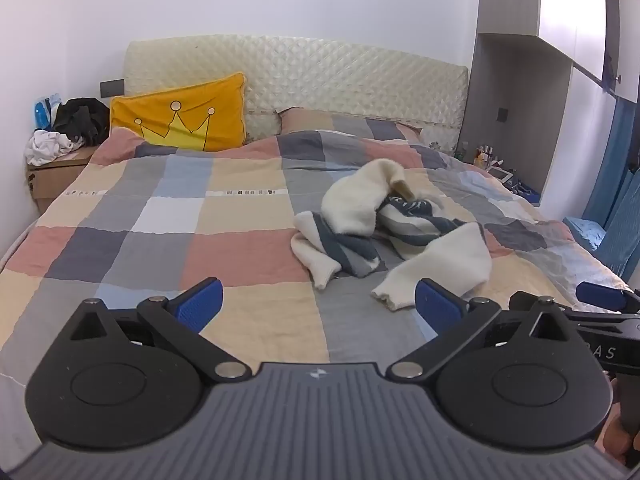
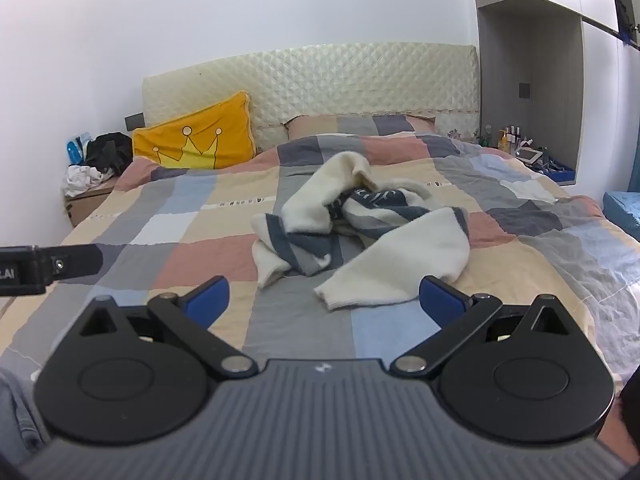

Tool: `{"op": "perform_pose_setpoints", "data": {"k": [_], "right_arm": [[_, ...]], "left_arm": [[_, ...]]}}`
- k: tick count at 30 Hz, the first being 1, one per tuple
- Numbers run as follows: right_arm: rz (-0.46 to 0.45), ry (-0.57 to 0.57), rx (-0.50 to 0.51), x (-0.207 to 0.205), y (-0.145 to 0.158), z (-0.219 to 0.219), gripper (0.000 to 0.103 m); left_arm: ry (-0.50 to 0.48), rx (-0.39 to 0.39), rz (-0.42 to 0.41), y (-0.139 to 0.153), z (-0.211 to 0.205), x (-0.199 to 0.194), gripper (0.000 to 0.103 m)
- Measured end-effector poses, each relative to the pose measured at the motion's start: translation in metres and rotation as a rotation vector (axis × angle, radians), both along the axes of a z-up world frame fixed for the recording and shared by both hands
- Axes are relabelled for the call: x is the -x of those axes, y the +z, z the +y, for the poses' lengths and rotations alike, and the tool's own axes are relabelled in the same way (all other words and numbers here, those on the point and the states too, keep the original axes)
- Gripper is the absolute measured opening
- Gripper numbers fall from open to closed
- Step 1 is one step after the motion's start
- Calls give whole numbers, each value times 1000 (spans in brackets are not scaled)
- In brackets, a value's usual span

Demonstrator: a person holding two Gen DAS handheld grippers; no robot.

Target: Fold large clothes

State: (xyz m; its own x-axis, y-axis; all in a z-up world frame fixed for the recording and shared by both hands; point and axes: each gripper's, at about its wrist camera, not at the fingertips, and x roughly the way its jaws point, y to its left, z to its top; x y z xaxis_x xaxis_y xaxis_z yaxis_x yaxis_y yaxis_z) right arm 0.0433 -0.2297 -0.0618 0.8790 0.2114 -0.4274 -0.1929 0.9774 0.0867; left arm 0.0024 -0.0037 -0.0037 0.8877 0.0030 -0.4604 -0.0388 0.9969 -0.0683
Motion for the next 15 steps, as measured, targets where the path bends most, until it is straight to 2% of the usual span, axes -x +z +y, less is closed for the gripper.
{"op": "perform_pose_setpoints", "data": {"k": [15], "right_arm": [[17,5,8,-5,0,4,103]], "left_arm": [[6,12,6,-11,4,-6,103]]}}
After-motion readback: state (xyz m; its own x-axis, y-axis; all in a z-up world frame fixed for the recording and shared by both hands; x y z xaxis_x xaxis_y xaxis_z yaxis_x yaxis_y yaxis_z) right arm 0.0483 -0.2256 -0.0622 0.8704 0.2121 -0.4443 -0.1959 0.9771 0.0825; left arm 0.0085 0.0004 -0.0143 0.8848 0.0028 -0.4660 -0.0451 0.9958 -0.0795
